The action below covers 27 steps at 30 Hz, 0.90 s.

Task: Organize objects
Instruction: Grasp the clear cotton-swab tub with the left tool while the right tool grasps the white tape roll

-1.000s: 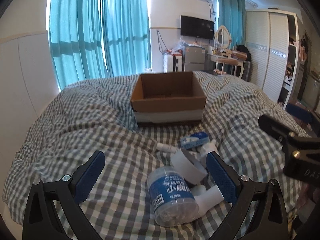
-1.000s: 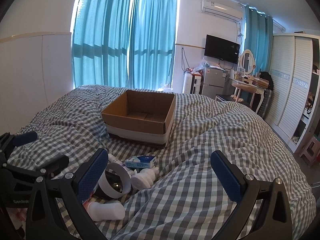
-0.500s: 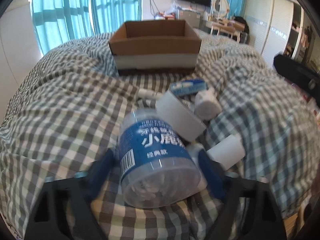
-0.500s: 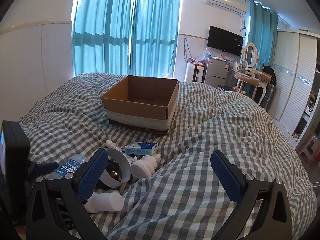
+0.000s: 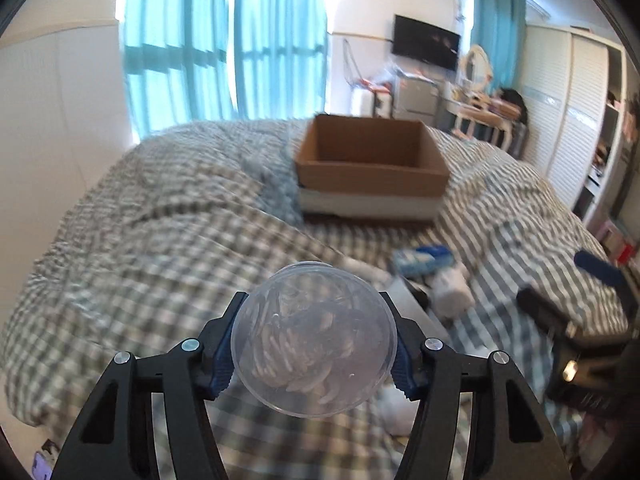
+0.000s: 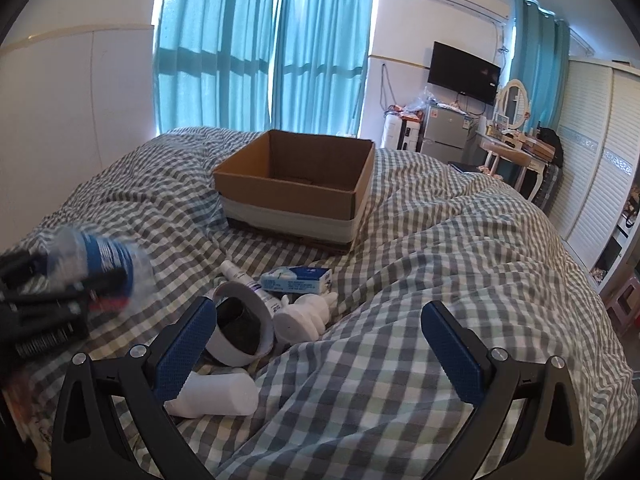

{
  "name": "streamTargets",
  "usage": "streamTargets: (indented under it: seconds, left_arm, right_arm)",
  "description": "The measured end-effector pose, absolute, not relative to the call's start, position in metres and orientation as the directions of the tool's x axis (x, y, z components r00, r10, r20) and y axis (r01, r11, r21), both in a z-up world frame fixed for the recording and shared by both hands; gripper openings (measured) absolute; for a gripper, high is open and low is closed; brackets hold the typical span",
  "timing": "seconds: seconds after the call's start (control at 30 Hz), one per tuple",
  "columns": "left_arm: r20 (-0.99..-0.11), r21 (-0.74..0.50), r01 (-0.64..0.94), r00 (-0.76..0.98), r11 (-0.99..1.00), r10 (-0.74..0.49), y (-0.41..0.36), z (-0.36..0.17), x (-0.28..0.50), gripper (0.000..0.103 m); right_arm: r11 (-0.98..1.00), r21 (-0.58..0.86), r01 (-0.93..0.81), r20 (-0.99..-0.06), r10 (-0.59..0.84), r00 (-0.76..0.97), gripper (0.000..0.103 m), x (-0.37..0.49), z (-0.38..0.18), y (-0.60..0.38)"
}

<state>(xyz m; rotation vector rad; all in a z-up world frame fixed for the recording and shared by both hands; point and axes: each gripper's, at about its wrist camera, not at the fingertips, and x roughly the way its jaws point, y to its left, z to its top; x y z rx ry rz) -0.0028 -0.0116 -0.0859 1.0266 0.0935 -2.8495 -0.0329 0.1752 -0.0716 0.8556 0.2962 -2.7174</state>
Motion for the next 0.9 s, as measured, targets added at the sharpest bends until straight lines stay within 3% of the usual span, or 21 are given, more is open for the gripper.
streamTargets:
  seconds: [0.23,0.43,0.63,0.8,0.9]
  left_arm:
    - [-0.609,-0.026,0.202,-0.78,-0.979,-0.145,-0.036,-0.085,-0.001,0.063]
    - [-0.57,-0.027,0.247,-0.8,-0.969,-0.188,-0.054,-0.084,0.001,0.063]
    - [-0.57,-0.059,0.248,-0.803,-0.967,-0.171,-0.064,-0.087,0.0,0.063]
    - [-0.571,-0.058,0.24,-0.804,-0.969,-0.165,-0.064,-0.091,-0.003,0.063]
    - [-0.57,-0.06,0.236,-0.806,-0.97,-0.16,-0.062,-0.09,-0.004,0.063]
  right_arm:
    - [-0.893,-0.202,0.402,-0.642,-0.189,-0.743,0.102,-0.045,-0.1,0.126]
    - [-0.863,-0.243,0.442,-0.679,-0.174,-0.714,0.09,-0.063,-0.123,0.086]
    - [-0.846,-0.27,0.459,-0.733,-0.128,-0.668,0.068,-0.079,-0.153,0.071]
    - [-0.86,-0.229,0.456,-0.725,-0.162,-0.67,0.037,-0.076,-0.147,0.083]
    - [-0.868,-0.201,0.454,-0.707,-0.192,-0.68,0.032,-0.072,-0.136,0.091]
